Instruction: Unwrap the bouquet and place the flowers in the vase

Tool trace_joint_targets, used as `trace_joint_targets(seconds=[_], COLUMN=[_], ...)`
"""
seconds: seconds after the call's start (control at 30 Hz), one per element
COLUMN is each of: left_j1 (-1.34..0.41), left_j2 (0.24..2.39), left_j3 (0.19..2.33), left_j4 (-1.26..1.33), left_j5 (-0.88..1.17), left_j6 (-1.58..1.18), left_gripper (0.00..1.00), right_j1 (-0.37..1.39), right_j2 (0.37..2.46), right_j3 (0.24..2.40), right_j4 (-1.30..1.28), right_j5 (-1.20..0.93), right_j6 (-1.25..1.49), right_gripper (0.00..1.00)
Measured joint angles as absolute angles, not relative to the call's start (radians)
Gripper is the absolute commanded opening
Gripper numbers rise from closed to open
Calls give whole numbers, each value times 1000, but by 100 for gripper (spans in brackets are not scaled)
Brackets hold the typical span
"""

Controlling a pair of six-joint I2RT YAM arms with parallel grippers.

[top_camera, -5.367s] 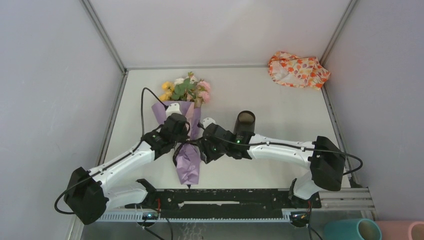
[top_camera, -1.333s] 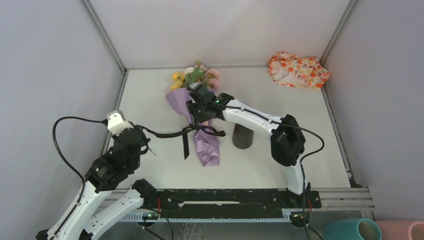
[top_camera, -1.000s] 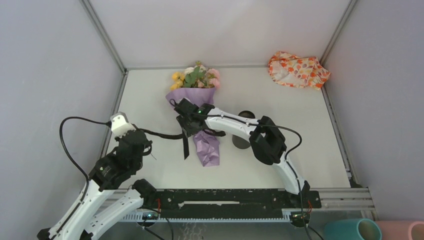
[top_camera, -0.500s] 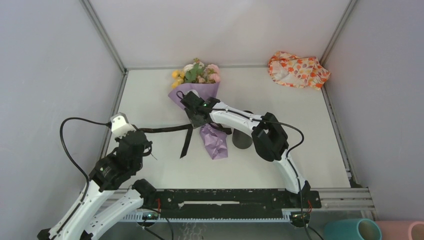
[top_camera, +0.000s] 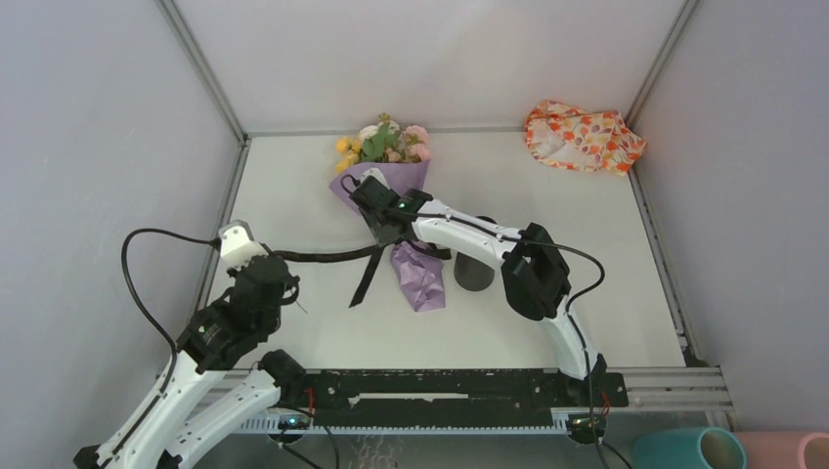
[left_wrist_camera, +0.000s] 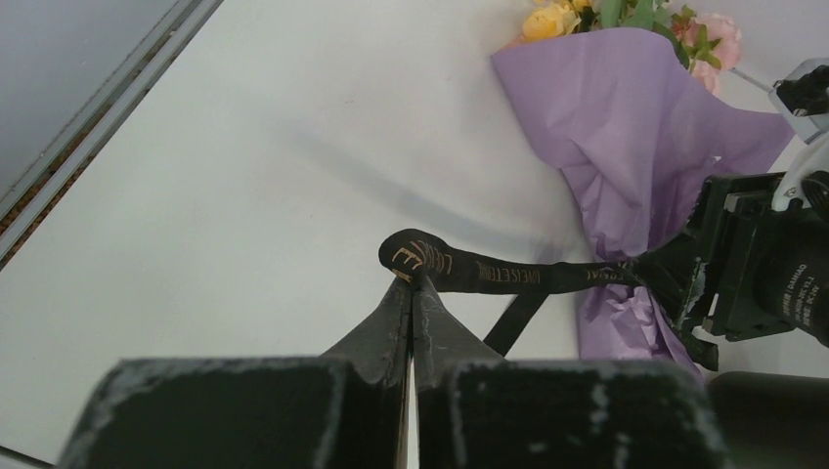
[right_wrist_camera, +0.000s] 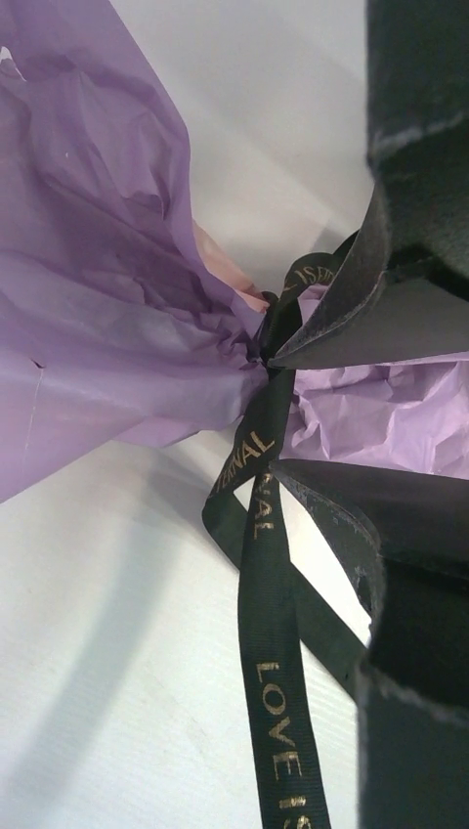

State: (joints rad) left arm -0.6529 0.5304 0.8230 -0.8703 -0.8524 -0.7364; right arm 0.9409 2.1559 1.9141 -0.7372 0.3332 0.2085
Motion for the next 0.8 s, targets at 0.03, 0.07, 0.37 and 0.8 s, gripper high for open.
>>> trace_joint_targets(seconds=[0.03,0.07,0.37,0.8], left_j1=[-653,-653,-653,-653], left_j2=[530,531,541,541], left_j3=[818,815,813,791], left_j4=[-868,-867,-852,-848], left_j5=[-852,-852,-850,-850], left_j6=[-736,-736,-736,-735], left_gripper=[3,3,3,3], right_j1=[939,936,901,912], right_j2=[2156,2156,2158,2167], right_j3=[1914,1914,1914,1897], right_j4=[-737,-738,-741,-728], right_j5=[332,331,302,240], right_j6=[207,207,207,207], right_gripper=[47,47,45,44])
